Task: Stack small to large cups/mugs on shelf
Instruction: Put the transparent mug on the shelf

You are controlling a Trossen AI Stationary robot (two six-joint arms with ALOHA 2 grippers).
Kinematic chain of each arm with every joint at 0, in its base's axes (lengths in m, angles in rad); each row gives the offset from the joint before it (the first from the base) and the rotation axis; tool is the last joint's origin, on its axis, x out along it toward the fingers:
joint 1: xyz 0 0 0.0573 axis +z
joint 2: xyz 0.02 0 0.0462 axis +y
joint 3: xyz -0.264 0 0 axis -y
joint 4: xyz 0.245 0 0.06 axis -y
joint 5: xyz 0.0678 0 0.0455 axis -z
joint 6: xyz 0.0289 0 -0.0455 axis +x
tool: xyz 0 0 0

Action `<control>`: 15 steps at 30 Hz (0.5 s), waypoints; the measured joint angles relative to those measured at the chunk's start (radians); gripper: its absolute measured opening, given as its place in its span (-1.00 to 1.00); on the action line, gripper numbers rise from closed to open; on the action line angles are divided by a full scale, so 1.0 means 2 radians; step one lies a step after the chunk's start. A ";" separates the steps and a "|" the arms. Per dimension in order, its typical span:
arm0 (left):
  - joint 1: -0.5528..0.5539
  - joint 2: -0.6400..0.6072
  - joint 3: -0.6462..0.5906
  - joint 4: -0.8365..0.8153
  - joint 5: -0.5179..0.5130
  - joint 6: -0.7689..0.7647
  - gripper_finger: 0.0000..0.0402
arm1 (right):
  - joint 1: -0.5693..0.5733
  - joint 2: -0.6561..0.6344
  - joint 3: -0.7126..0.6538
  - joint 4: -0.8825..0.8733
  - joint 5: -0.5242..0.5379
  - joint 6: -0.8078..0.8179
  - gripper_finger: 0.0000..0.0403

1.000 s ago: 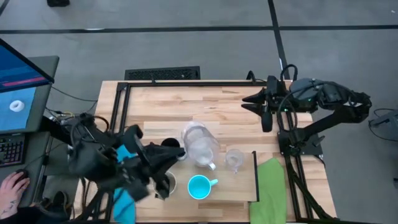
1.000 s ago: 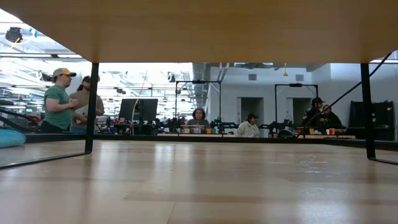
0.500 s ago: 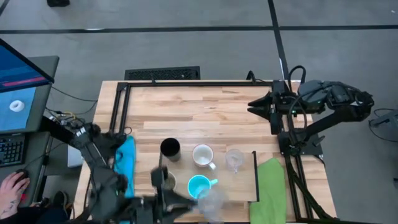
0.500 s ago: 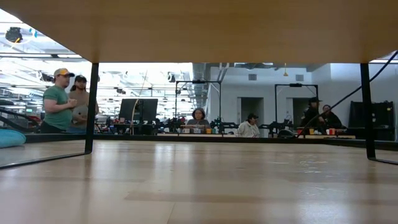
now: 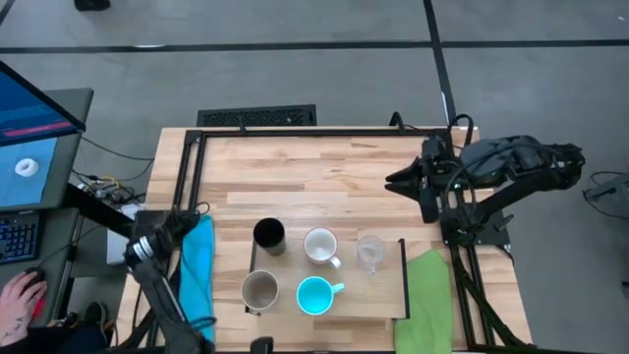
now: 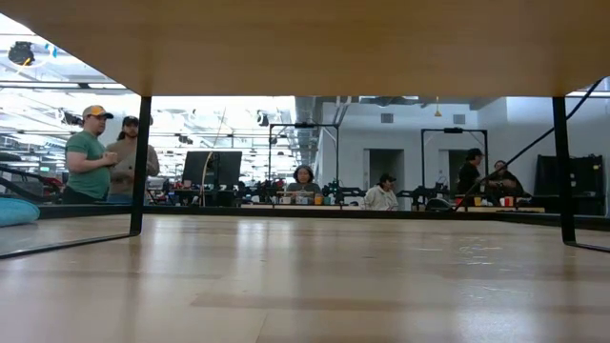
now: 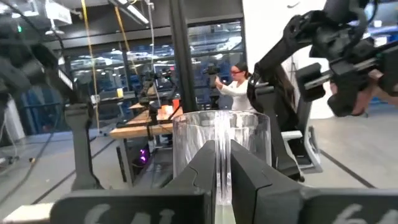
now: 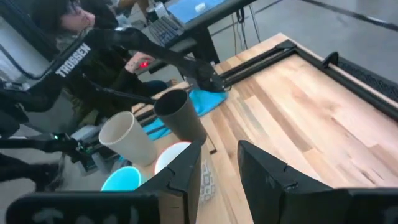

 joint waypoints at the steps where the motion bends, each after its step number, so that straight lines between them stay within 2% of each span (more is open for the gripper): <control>1: 0.000 0.010 0.000 0.015 -0.003 -0.001 -0.97 | 0.002 0.001 -0.001 -0.001 0.000 0.000 -0.37; 5: 0.007 0.054 0.000 0.065 -0.031 -0.007 -0.94 | 0.011 0.012 -0.001 0.002 0.000 0.006 -0.37; 10: 0.019 0.101 0.000 0.111 -0.047 -0.052 -0.93 | 0.021 0.016 -0.001 0.000 0.000 0.012 -0.37; 15: 0.038 0.139 0.000 0.182 -0.066 -0.048 -0.97 | 0.036 0.017 -0.002 0.004 0.000 0.012 -0.37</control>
